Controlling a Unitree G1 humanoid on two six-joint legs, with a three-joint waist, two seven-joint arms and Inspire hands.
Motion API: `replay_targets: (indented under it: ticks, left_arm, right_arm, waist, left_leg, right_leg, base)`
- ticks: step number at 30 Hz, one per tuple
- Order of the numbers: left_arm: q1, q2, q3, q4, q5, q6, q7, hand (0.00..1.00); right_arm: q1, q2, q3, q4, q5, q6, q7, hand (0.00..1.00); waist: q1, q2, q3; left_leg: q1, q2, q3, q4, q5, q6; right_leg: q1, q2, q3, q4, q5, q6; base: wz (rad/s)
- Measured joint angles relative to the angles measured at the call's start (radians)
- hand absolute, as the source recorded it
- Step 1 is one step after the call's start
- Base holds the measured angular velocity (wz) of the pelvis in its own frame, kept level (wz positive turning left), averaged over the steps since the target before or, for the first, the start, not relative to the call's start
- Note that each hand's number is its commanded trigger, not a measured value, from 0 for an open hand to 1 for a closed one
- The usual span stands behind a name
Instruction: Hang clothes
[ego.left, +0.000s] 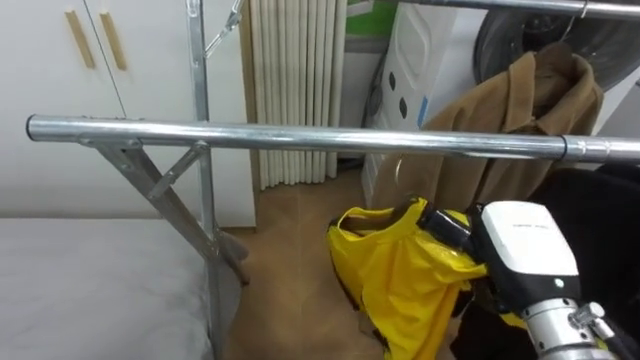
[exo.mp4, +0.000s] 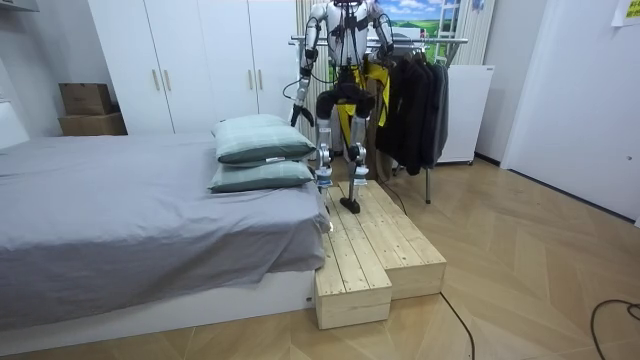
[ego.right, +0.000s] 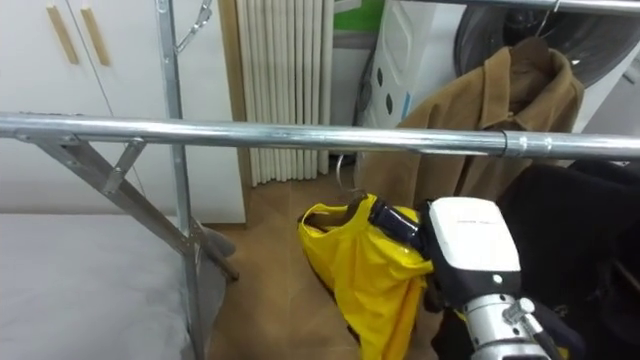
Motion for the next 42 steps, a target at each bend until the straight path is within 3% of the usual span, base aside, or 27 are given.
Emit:
replay_targets:
  ticks: [3,9,18,29,31,42]
  left_arm:
    - [-0.015,0.001,-0.008,0.000,-0.002,0.000,0.000,0.00]
    - [-0.022,0.000,-0.020,-0.004,-0.001,-0.014,-0.013,0.00]
    - [-0.019,0.002,-0.016,-0.024,0.002,-0.038,-0.025,0.00]
    - [-0.013,-0.006,-0.015,-0.023,0.000,-0.043,-0.025,0.00]
    - [-0.008,-0.006,-0.015,-0.011,-0.001,-0.045,-0.024,0.00]
    - [0.015,-0.003,-0.010,0.036,-0.001,-0.045,-0.009,0.00]
  right_arm:
    - [0.001,0.000,0.046,0.046,0.000,0.006,0.034,1.00]
    - [0.015,-0.002,0.081,0.091,-0.003,0.018,0.130,1.00]
    - [0.061,-0.003,0.086,0.101,-0.021,0.011,0.160,1.00]
    - [0.064,-0.002,0.083,0.013,-0.111,-0.053,0.003,1.00]
    - [0.063,0.000,0.072,-0.024,-0.120,-0.075,-0.020,1.00]
    - [0.049,-0.004,0.024,-0.175,-0.114,-0.135,-0.179,1.00]
  waist:
    - [0.000,-0.001,0.0008]
    - [0.003,-0.002,0.0008]
    - [0.023,-0.004,0.0005]
    - [0.025,0.005,-0.0011]
    - [0.024,0.006,-0.0008]
    - [-0.005,0.005,-0.0012]
  left_leg:
    - [0.001,0.001,-0.001,-0.002,0.000,0.000]
    - [0.003,-0.001,0.003,-0.007,0.001,-0.001]
    - [-0.005,-0.001,0.000,-0.008,0.000,-0.001]
    - [0.003,-0.004,-0.017,-0.009,-0.001,-0.003]
    - [0.008,-0.007,-0.018,-0.012,-0.001,-0.003]
    - [0.022,-0.015,-0.016,-0.015,-0.002,-0.003]
  right_leg:
    - [-0.001,-0.002,-0.017,-0.004,-0.004,0.007]
    - [0.001,-0.010,-0.038,-0.013,-0.026,0.044]
    - [0.002,-0.010,-0.043,-0.016,-0.013,0.023]
    - [0.021,-0.008,-0.017,-0.015,-0.012,0.021]
    - [0.029,-0.008,0.007,-0.015,-0.011,0.020]
    - [0.032,-0.014,0.007,-0.016,-0.011,0.020]
  base:
    - [0.08]
    - [0.09]
    - [0.00]
    - [0.01]
    - [-0.11]
    - [-0.03]
